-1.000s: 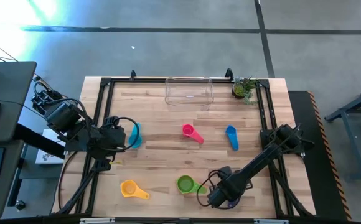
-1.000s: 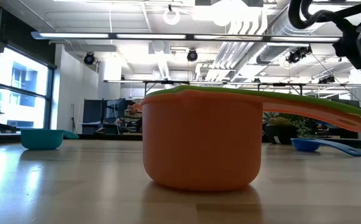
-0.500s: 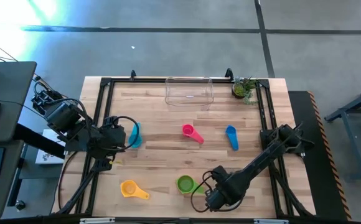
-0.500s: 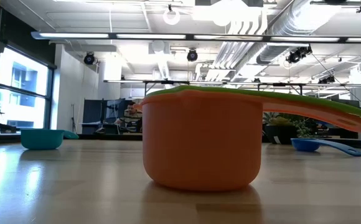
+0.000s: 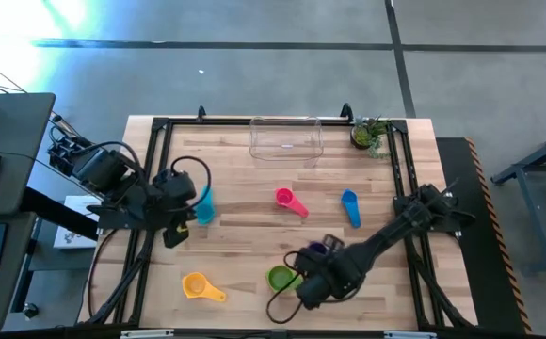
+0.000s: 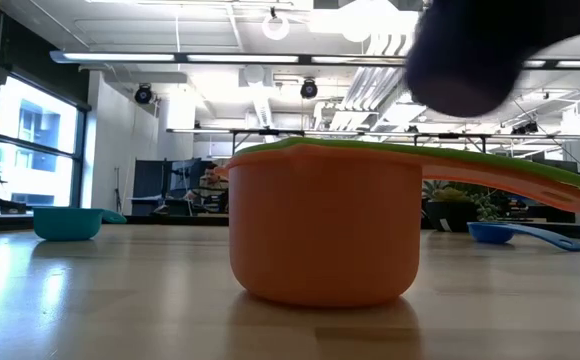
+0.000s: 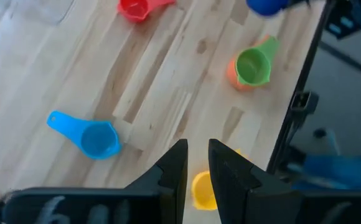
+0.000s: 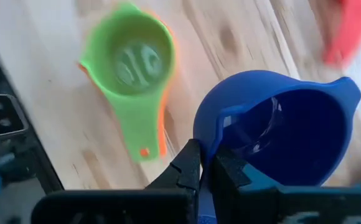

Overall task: Nest measuring cups in basket
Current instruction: Stack the dark blue measuring cup on the green measuring cup

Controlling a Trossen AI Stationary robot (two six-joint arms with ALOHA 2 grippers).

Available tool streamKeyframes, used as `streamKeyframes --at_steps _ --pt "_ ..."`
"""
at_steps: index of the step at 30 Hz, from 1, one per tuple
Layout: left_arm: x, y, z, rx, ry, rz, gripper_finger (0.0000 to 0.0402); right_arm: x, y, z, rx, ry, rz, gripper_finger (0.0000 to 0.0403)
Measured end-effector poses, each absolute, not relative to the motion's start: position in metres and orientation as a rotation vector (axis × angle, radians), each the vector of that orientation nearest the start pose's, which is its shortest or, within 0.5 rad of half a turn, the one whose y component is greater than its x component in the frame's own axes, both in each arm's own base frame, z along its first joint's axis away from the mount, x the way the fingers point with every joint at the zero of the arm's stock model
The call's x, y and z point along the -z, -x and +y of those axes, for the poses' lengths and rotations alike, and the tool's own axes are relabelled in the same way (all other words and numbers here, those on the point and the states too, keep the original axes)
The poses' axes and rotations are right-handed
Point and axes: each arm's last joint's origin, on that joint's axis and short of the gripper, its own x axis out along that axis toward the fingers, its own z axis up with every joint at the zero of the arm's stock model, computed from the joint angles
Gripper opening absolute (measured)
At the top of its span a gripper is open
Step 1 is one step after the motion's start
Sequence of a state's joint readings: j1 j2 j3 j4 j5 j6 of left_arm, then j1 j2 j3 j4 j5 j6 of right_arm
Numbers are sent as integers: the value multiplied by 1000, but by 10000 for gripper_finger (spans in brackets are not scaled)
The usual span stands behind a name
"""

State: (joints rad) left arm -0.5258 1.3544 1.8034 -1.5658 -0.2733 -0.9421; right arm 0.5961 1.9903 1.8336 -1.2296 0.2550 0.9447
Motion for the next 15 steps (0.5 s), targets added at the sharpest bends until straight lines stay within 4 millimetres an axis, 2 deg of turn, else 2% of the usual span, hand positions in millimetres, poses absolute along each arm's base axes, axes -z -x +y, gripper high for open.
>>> streamKeyframes --at_steps 7,15 --pt "-436 -181 -84 -383 567 993 56 -277 -357 210 89 -92 1119 5" --pt "-436 -186 -75 -458 645 970 56 -279 -362 213 -141 107 1089 5"
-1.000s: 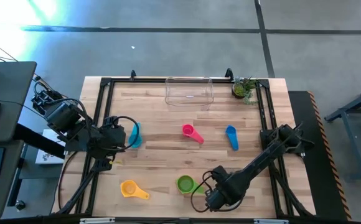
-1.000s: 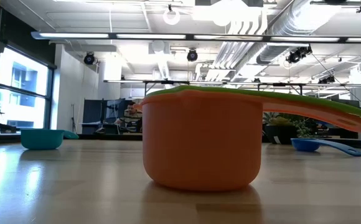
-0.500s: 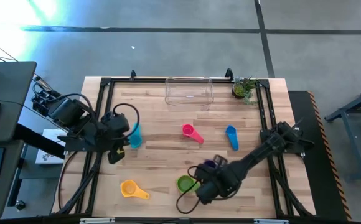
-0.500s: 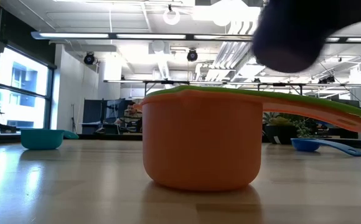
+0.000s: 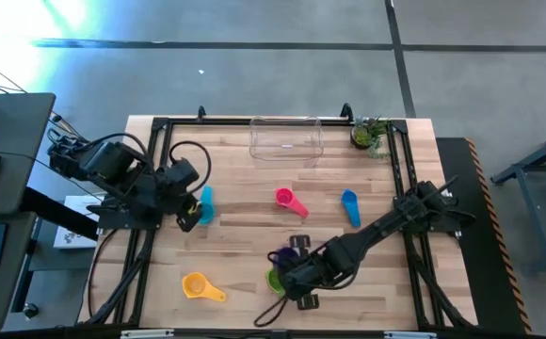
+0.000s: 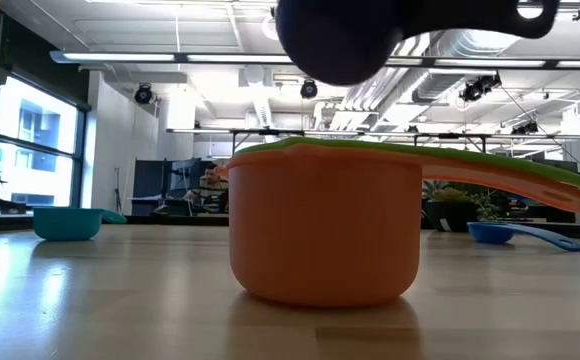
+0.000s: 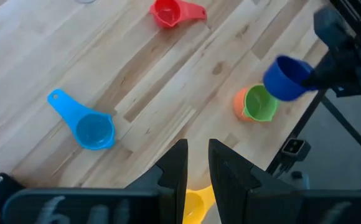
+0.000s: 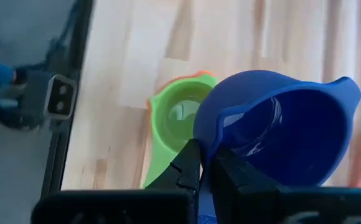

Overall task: Nest measuring cups in basket
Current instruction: Stack the dark blue measuring cup on the green measuring cup

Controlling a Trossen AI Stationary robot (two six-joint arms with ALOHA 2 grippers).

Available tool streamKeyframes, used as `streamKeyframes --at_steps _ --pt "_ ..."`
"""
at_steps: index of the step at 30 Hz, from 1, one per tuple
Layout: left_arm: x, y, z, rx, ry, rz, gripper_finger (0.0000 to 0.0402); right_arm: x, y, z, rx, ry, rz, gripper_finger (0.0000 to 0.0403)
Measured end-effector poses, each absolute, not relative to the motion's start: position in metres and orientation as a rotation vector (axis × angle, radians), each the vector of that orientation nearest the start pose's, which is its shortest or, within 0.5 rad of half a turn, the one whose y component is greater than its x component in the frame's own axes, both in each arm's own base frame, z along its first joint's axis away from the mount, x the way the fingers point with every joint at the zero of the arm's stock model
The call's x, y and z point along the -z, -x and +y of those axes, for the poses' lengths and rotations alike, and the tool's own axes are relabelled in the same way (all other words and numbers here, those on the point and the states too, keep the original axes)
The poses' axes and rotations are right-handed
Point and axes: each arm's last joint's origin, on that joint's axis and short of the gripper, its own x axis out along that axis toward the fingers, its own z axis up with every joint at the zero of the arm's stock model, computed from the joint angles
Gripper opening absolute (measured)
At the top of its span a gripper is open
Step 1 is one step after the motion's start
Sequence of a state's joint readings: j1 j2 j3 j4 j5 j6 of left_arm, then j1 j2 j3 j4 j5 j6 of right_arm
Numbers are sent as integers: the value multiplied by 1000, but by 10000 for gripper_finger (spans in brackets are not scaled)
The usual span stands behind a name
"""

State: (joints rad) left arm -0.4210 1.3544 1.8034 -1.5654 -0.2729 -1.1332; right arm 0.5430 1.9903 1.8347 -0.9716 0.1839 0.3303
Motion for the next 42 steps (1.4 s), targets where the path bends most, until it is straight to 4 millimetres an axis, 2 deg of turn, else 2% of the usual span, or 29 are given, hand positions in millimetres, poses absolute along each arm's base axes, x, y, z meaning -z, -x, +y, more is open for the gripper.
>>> streamKeyframes --at_steps 6,11,22,32,42 --pt "-436 -188 -69 -483 660 962 56 -279 -366 221 -286 218 1036 5" --pt "-436 -189 -66 -498 668 957 56 -262 -369 226 -320 258 1084 5" --pt "-436 -189 -65 -503 670 953 56 -240 -375 232 -391 300 1135 5" --pt "-436 -189 -64 -531 650 924 56 -217 -380 236 -393 316 1193 5" --pt "-436 -190 -64 -531 649 924 56 -217 -379 233 -358 343 1204 12"
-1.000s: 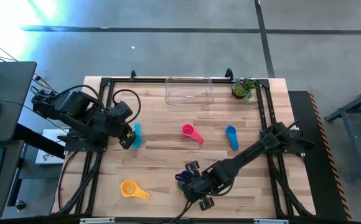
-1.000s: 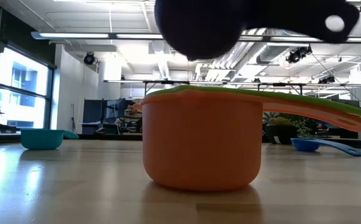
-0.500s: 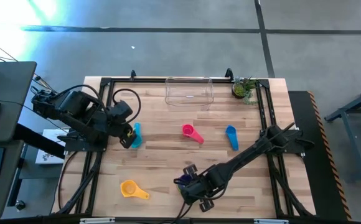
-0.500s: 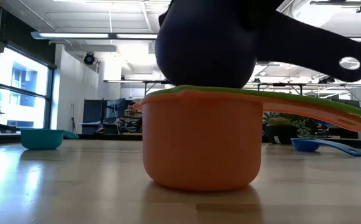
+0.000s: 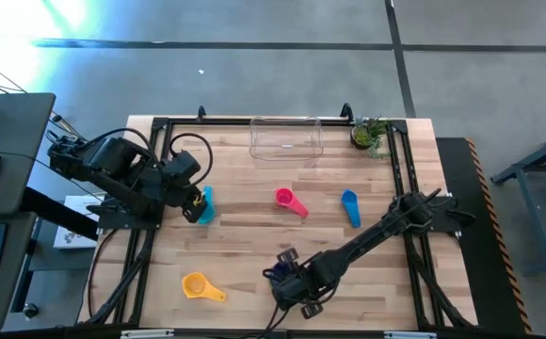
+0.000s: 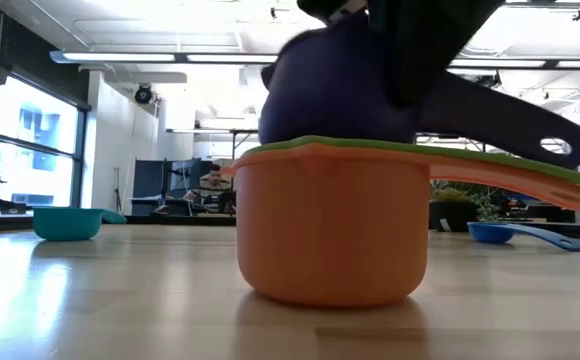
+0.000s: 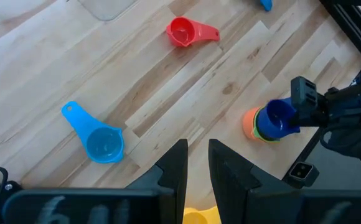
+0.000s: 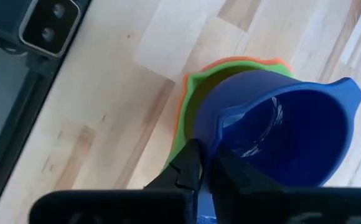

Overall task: Nest measuring cups in basket
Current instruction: Stack the dark blue measuring cup on the green measuring cup

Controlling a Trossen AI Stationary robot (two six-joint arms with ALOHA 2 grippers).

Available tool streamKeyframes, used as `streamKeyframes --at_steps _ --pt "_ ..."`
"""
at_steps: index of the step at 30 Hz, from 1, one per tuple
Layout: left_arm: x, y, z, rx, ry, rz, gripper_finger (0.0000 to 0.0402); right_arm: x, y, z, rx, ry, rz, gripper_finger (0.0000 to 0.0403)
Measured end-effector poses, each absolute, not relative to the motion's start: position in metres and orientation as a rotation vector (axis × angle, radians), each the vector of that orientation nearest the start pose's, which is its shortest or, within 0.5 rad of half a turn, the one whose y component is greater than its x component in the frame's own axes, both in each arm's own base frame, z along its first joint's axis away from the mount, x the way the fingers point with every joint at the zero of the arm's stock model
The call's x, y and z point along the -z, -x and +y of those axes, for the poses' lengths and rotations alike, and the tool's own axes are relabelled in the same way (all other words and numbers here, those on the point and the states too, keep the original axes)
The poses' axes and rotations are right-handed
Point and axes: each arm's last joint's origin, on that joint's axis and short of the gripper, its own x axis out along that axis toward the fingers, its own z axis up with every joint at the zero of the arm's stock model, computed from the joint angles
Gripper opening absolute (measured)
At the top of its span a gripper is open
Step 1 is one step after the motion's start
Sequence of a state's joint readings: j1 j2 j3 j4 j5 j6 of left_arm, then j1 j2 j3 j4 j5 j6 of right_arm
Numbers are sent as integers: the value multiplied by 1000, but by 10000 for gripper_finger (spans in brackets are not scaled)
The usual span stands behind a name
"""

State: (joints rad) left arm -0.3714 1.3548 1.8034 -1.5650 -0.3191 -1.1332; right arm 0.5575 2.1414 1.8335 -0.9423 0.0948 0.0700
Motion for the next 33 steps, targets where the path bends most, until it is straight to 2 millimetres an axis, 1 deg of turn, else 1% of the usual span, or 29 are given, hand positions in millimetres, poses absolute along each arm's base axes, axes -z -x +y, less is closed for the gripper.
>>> streamKeyframes --at_steps 5,14,19,28,33 --pt "-436 -190 -64 -531 648 924 56 -217 -378 233 -380 341 1219 31" --pt "-436 -190 -64 -529 645 925 56 -217 -378 233 -378 333 1221 49" --pt "-436 -190 -64 -529 646 925 56 -217 -377 233 -381 328 1223 67" --pt "-436 -190 -64 -530 646 925 56 -217 -377 234 -370 225 1249 105" --pt "-436 -190 -64 -519 627 929 56 -218 -377 235 -390 180 1254 114"
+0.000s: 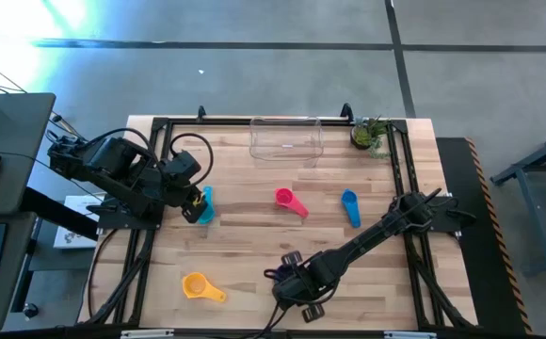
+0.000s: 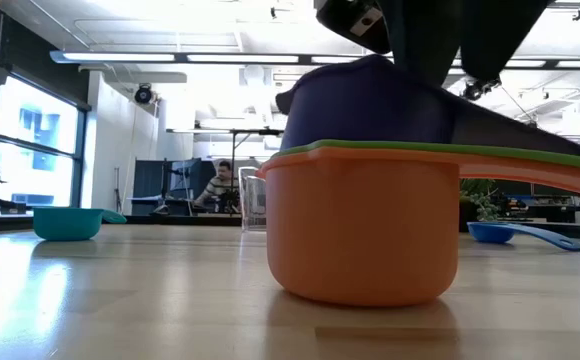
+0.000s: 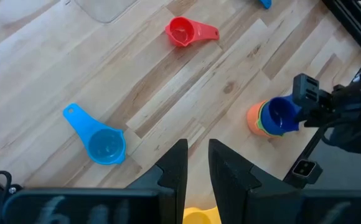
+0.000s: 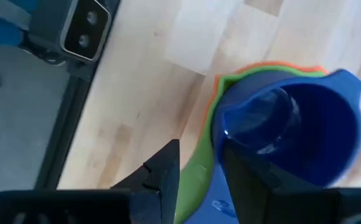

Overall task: Nest measuring cups in basket
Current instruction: Stack the dark blue measuring cup on the green measuring cup

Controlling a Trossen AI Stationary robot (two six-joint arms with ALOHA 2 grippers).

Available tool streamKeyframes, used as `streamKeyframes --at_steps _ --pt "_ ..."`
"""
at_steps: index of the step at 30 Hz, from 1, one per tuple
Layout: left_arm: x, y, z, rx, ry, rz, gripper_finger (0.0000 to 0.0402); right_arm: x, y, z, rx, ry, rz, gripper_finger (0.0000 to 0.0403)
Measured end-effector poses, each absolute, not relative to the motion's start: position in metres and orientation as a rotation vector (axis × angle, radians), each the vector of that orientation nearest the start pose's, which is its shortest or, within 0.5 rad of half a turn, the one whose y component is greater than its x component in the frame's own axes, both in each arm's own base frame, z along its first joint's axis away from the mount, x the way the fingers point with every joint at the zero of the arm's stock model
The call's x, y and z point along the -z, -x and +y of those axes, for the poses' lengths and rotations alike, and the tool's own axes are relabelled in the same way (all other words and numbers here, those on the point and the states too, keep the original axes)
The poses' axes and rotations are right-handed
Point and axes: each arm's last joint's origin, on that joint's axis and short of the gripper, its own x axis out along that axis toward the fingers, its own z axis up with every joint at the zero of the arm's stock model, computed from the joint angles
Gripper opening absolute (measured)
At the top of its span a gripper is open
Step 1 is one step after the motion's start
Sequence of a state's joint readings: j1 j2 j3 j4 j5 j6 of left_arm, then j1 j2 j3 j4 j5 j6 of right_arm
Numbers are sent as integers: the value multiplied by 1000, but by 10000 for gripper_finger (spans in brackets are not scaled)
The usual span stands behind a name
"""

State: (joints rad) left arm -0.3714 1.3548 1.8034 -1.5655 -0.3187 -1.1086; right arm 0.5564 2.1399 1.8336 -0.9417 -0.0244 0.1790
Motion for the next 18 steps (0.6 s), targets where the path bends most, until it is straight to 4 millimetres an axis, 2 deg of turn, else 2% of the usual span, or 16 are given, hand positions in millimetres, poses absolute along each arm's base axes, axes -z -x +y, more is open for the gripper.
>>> streamKeyframes --at_steps 10,18 --pt "-436 -190 -64 -518 625 930 56 -220 -383 235 -391 127 1210 115" --pt "-436 -190 -64 -518 624 931 56 -221 -392 225 -328 36 1198 115"
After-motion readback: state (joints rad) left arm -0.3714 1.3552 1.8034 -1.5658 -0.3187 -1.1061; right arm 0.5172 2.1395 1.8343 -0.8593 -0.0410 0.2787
